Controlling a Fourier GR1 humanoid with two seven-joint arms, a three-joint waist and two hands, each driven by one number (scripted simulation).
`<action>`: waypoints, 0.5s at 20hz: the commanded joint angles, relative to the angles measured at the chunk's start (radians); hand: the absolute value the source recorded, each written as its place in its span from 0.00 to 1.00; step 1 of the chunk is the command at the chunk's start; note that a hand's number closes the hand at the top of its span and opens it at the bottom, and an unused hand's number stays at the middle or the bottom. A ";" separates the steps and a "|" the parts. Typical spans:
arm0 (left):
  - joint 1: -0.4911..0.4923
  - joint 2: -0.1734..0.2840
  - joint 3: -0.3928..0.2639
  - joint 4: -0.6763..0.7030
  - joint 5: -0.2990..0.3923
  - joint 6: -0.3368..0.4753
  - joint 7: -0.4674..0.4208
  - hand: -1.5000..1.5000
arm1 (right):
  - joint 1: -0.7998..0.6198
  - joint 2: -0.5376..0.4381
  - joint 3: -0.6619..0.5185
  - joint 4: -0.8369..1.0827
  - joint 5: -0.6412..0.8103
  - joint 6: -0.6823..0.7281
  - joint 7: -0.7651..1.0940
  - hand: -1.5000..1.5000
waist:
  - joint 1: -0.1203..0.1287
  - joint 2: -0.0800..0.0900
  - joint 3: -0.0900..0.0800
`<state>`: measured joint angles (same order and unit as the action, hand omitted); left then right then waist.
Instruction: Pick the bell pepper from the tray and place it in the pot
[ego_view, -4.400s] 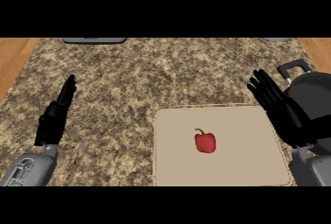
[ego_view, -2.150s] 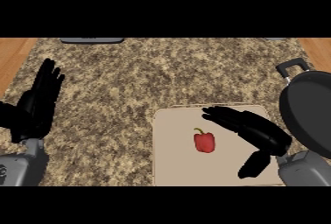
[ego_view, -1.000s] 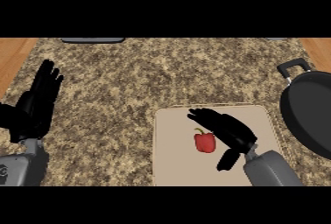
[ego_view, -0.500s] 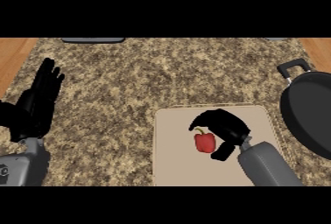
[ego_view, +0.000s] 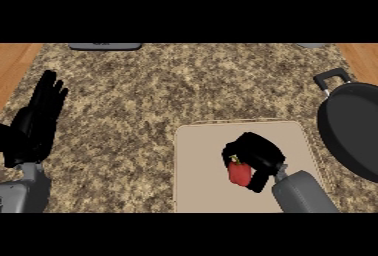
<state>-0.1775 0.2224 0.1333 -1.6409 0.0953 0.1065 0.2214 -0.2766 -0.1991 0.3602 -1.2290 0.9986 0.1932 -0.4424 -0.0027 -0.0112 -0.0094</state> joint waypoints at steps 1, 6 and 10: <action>-0.011 0.025 0.036 -0.043 0.027 0.003 0.058 0.50 | 0.226 -0.038 0.065 -0.177 0.030 0.044 0.087 1.00 | -0.023 0.001 0.008; 0.026 0.018 0.035 -0.030 0.001 0.017 0.028 0.50 | 0.518 -0.166 0.099 -0.395 0.050 0.050 0.137 1.00 | -0.060 -0.006 0.007; 0.011 -0.015 0.009 0.007 -0.024 0.035 0.001 0.50 | 0.702 -0.201 0.120 -0.679 0.067 0.050 0.236 1.00 | -0.045 0.004 0.007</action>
<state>-0.1606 0.2239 0.1523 -1.6630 0.0865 0.1313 0.2406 0.2282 -0.3386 0.4340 -1.7149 1.0499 0.1969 -0.2675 -0.0453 -0.0237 -0.0092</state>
